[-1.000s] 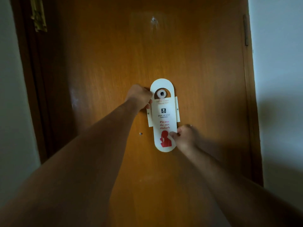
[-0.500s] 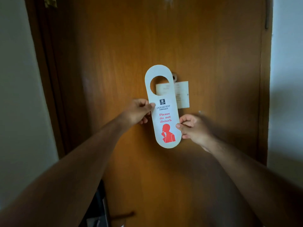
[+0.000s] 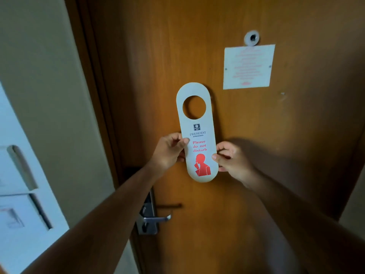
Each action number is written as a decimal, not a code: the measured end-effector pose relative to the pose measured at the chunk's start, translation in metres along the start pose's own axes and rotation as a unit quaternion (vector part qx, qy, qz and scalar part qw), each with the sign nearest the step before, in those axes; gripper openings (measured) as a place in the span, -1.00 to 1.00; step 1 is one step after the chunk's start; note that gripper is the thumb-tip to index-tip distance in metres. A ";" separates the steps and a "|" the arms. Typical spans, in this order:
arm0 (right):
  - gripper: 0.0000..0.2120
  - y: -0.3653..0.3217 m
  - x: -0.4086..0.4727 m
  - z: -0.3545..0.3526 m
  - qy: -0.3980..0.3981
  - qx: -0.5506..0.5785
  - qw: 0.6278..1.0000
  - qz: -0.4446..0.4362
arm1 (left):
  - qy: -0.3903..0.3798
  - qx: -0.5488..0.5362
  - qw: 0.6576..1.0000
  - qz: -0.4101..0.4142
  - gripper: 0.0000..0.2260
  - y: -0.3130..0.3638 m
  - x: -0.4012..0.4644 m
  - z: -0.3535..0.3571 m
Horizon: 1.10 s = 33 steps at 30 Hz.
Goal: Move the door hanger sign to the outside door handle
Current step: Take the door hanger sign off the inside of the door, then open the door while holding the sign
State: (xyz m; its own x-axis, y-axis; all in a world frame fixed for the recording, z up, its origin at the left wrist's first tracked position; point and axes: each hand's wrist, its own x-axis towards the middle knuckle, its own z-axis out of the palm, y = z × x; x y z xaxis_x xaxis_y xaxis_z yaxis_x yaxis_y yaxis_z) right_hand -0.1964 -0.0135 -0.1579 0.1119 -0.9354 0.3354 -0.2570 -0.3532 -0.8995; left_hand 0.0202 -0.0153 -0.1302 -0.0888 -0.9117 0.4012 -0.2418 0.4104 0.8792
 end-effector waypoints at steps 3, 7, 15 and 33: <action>-0.84 0.018 -0.006 0.024 -0.020 0.006 1.000 0.020 | 0.002 -0.003 1.000 -0.011 -0.87 -0.023 -0.017 -0.003; -0.82 0.043 -0.020 0.054 -0.033 -0.012 0.998 0.055 | 0.035 0.019 0.998 -0.041 -0.80 -0.060 -0.040 -0.010; -0.74 0.042 -0.026 0.081 -0.032 -0.016 0.997 0.075 | 0.057 0.137 0.979 -0.142 -0.81 -0.146 -0.089 -0.026; -0.65 0.042 -0.015 0.114 0.031 -0.063 0.993 0.091 | -0.109 0.641 0.756 0.080 -0.62 -0.215 -0.116 -0.004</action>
State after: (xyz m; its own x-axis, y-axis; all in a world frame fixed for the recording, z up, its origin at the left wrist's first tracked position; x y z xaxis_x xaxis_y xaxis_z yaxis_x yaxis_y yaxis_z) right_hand -0.0991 -0.0124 -0.2328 -0.0056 -0.9818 0.1897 -0.3864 -0.1728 -0.9060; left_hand 0.0862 0.0022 -0.3646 -0.3383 -0.8915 0.3014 -0.9364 0.2871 -0.2019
